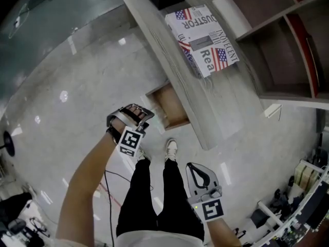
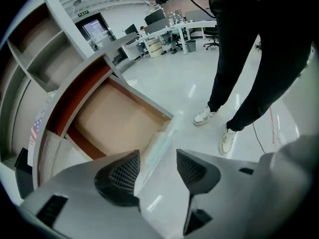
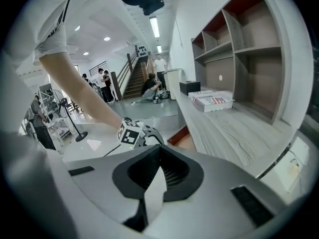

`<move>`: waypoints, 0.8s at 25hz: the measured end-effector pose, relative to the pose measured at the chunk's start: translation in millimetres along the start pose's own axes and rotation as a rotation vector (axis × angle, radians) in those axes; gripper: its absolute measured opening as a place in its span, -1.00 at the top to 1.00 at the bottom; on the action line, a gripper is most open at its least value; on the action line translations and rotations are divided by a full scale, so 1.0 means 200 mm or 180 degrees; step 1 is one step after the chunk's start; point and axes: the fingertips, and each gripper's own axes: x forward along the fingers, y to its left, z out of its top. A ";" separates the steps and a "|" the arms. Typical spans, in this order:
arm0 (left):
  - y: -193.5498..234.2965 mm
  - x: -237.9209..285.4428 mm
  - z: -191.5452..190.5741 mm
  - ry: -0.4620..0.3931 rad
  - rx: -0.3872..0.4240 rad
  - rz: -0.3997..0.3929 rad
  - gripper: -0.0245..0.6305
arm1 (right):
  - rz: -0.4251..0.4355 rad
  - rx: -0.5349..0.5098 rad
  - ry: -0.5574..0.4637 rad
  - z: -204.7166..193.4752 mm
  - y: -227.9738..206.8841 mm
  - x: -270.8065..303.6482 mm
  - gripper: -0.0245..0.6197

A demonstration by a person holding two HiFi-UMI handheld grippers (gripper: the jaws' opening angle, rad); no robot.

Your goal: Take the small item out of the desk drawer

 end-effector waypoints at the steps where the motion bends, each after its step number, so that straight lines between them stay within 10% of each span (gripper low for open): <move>1: 0.00 0.02 0.00 0.0019 0.0058 -0.0022 0.24 | -0.0003 0.0014 0.0015 -0.01 -0.01 0.00 0.85; 8: 0.00 0.08 0.00 0.0052 0.0236 -0.0114 0.27 | -0.0033 0.0050 0.0032 -0.02 -0.04 0.01 0.85; 14: 0.01 0.06 0.00 0.0056 0.0195 -0.0069 0.76 | -0.0045 0.0036 -0.0001 0.00 -0.04 0.01 0.85; 20: 0.06 -0.03 0.03 -0.0037 -0.0287 0.0134 0.87 | -0.0013 -0.0050 -0.0104 0.10 0.02 0.00 0.85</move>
